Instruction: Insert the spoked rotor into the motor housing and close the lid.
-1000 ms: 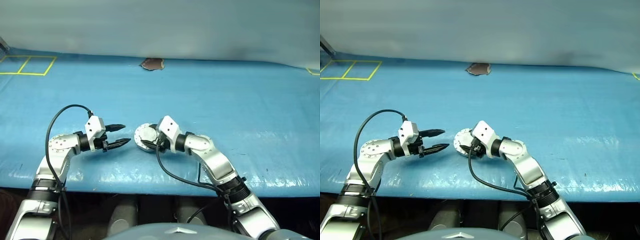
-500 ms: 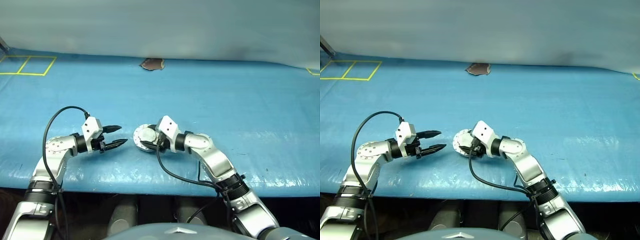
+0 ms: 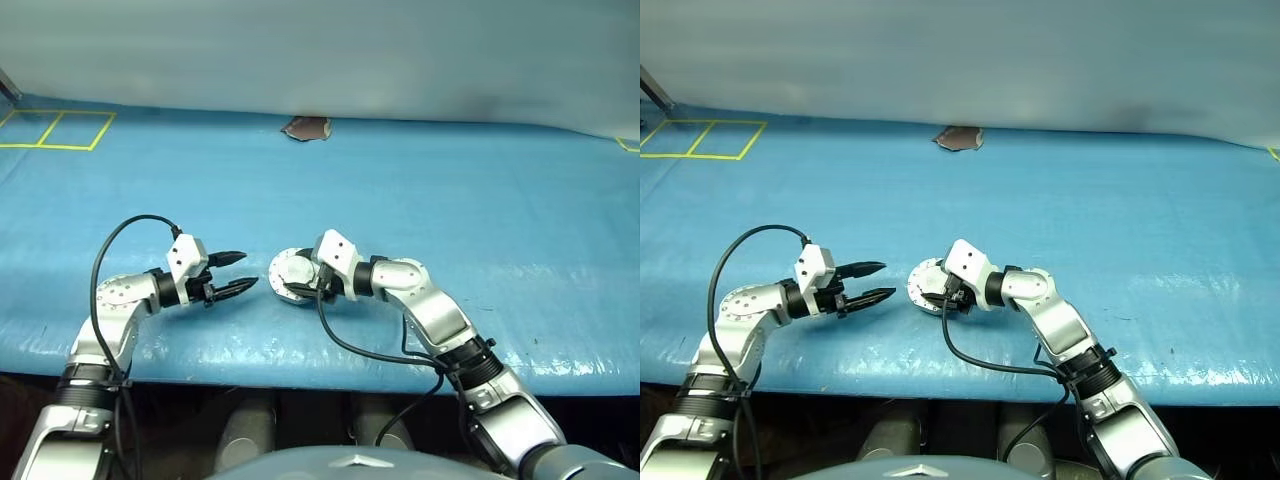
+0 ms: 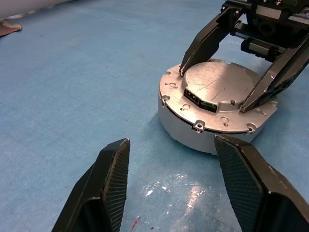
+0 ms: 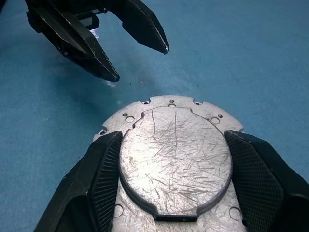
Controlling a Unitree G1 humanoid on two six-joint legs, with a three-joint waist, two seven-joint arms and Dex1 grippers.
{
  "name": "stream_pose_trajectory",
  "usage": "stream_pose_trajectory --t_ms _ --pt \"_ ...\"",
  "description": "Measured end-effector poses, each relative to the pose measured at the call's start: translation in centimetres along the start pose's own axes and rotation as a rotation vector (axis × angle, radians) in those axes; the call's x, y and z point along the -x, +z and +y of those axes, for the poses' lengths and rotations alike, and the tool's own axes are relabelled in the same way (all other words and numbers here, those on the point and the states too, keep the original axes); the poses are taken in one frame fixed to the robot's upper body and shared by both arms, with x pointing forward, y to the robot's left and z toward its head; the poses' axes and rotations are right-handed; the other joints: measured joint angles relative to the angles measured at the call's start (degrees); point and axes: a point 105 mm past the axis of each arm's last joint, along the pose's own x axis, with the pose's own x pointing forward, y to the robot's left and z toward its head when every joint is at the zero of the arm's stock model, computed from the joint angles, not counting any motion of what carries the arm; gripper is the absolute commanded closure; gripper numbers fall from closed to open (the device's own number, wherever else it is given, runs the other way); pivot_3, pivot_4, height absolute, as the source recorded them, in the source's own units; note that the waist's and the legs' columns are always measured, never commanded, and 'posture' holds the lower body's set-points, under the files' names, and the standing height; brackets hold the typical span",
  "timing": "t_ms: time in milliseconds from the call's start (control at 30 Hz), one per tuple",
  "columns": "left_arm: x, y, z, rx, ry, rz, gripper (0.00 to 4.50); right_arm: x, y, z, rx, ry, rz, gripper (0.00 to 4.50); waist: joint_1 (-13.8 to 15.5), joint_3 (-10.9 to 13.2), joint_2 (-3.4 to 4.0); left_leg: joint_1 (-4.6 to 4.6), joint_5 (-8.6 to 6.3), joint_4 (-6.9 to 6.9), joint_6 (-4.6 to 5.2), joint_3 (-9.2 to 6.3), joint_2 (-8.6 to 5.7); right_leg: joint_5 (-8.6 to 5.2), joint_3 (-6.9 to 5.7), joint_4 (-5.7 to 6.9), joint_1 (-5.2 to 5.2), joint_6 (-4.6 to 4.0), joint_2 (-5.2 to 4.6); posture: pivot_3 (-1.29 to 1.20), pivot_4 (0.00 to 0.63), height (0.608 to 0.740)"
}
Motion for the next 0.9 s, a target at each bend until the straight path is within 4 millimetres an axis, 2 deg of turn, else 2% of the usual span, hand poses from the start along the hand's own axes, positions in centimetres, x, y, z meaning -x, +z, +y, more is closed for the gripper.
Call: stream_pose_trajectory --t_ms 400,700,900 --pt "-0.26 0.36 -0.23 0.031 -0.008 -0.014 1.47 -0.70 -0.54 -0.25 -0.014 0.042 -0.001 1.47 -0.38 -0.09 0.06 0.36 0.00 0.02 0.00 0.03 0.05 -0.10 0.01 0.04 0.31 -0.18 0.01 0.00 0.150 0.740" --pt "-0.37 0.72 -0.43 0.039 -0.018 -0.023 1.47 -0.64 -0.33 -0.05 0.098 0.078 0.026 1.47 -0.10 -0.13 0.11 0.36 0.00 -0.01 -0.01 0.03 0.03 -0.12 0.01 0.01 0.30 -0.19 -0.01 0.00 0.150 0.740" --pt "-0.37 0.49 -0.52 0.057 -0.019 -0.018 1.47 -0.52 -0.09 -0.33 0.096 0.064 0.018 1.47 -0.01 -0.13 0.11 0.35 0.00 0.00 -0.01 0.03 0.03 -0.12 0.01 0.01 0.29 -0.20 -0.02 0.00 0.150 0.740"
